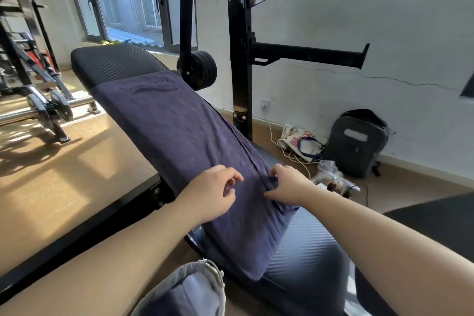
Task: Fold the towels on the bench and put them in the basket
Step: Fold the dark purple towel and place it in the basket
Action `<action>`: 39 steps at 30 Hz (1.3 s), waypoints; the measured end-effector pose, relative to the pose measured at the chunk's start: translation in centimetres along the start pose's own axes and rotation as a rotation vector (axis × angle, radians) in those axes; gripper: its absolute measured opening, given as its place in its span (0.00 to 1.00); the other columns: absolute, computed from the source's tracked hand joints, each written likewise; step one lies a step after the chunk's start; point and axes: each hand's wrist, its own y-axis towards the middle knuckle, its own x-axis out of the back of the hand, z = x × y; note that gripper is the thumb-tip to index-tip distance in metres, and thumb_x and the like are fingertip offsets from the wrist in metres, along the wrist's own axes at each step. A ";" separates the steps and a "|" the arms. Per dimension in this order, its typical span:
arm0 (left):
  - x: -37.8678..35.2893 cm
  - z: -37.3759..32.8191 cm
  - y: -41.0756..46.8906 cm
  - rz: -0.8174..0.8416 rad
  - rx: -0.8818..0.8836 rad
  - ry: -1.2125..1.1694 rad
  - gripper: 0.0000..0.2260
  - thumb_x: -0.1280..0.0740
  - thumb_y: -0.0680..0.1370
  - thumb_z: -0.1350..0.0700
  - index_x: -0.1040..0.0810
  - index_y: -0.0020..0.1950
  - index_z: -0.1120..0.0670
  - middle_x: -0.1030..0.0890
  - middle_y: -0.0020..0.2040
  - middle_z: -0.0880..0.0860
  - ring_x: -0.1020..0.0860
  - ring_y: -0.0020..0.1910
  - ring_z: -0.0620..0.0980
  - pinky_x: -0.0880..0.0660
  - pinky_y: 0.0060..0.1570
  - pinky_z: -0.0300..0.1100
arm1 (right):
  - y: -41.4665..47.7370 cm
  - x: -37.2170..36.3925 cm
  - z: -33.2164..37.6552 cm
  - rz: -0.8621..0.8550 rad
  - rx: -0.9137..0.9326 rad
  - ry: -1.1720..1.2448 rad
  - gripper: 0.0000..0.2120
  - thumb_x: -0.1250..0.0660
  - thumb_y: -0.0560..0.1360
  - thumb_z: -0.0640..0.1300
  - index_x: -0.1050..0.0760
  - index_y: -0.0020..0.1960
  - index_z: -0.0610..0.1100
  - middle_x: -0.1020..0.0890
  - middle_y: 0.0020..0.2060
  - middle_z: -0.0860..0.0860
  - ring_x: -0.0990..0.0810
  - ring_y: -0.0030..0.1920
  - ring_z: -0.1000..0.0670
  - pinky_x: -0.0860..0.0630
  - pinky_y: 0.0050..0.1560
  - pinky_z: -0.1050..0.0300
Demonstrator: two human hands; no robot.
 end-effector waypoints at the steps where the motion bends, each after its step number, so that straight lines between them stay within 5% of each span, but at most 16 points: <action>1: -0.3 -0.2 -0.3 0.020 -0.028 0.014 0.12 0.34 0.77 0.56 0.21 0.58 0.45 0.24 0.50 0.43 0.22 0.47 0.43 0.23 0.53 0.44 | -0.2 -0.3 -0.3 -0.005 0.003 0.001 0.29 0.24 0.69 0.55 0.28 0.64 0.46 0.25 0.58 0.45 0.24 0.56 0.44 0.28 0.51 0.55; 7: -2.7 -1.2 -2.9 0.267 -0.336 0.205 0.12 0.35 0.73 0.44 0.22 0.56 0.41 0.24 0.55 0.41 0.26 0.56 0.41 0.32 0.63 0.47 | -1.5 -1.6 -1.7 -0.022 0.010 -0.009 0.17 0.26 0.66 0.49 0.30 0.50 0.49 0.26 0.47 0.50 0.27 0.47 0.47 0.32 0.43 0.56; 12: -3.9 -1.9 -4.3 0.388 -0.498 0.342 0.23 0.31 0.68 0.33 0.25 0.59 0.40 0.31 0.64 0.41 0.36 0.67 0.43 0.42 0.67 0.48 | -3.0 -2.7 -3.3 -0.035 -0.046 -0.070 0.11 0.32 0.68 0.44 0.29 0.49 0.46 0.24 0.45 0.49 0.25 0.44 0.45 0.29 0.41 0.55; 17: -4.8 -2.2 -5.2 0.389 -0.625 0.522 0.21 0.29 0.69 0.39 0.29 0.59 0.40 0.31 0.67 0.46 0.34 0.68 0.50 0.36 0.65 0.54 | -3.7 -3.2 -4.5 -0.033 -0.049 -0.081 0.10 0.31 0.68 0.45 0.28 0.48 0.48 0.21 0.47 0.48 0.22 0.47 0.43 0.27 0.42 0.54; 22: -5.7 -1.9 -6.0 0.264 -0.668 0.427 0.07 0.35 0.75 0.43 0.24 0.50 0.42 0.25 0.59 0.43 0.26 0.62 0.48 0.31 0.60 0.54 | -4.2 -3.5 -4.6 -0.029 -0.030 -0.107 0.09 0.34 0.71 0.44 0.31 0.49 0.52 0.23 0.51 0.49 0.22 0.51 0.43 0.23 0.48 0.51; 26: -5.5 -2.2 -5.7 0.153 -0.562 0.255 0.06 0.35 0.76 0.45 0.22 0.49 0.44 0.20 0.49 0.42 0.23 0.52 0.43 0.28 0.58 0.47 | -4.0 -3.1 -4.3 -0.117 -0.111 0.074 0.04 0.36 0.75 0.46 0.24 0.43 0.48 0.21 0.42 0.50 0.23 0.46 0.45 0.29 0.42 0.56; 30: -3.6 -3.2 -5.3 0.038 -0.105 -0.191 0.03 0.30 0.77 0.48 0.22 0.46 0.46 0.19 0.38 0.43 0.21 0.41 0.41 0.27 0.44 0.33 | -3.5 -1.5 -3.7 -0.197 -0.195 0.370 0.11 0.35 0.77 0.51 0.20 0.41 0.47 0.17 0.36 0.50 0.18 0.41 0.48 0.25 0.38 0.57; 34: -1.8 -2.4 -3.5 -0.100 0.120 -0.378 0.06 0.29 0.77 0.55 0.22 0.44 0.43 0.17 0.40 0.39 0.19 0.43 0.38 0.26 0.46 0.31 | -2.2 0.9 -3.5 -0.309 -0.204 0.570 0.04 0.28 0.72 0.49 0.22 0.46 0.51 0.16 0.42 0.51 0.18 0.45 0.48 0.19 0.46 0.52; 39: 1.1 -1.4 -2.4 -0.297 0.281 -0.492 0.10 0.34 0.78 0.61 0.18 0.44 0.45 0.16 0.42 0.40 0.20 0.46 0.37 0.27 0.50 0.33 | -1.5 3.1 -2.6 -0.289 -0.170 0.724 0.18 0.37 0.75 0.38 0.26 0.61 0.56 0.16 0.42 0.47 0.17 0.39 0.47 0.22 0.30 0.57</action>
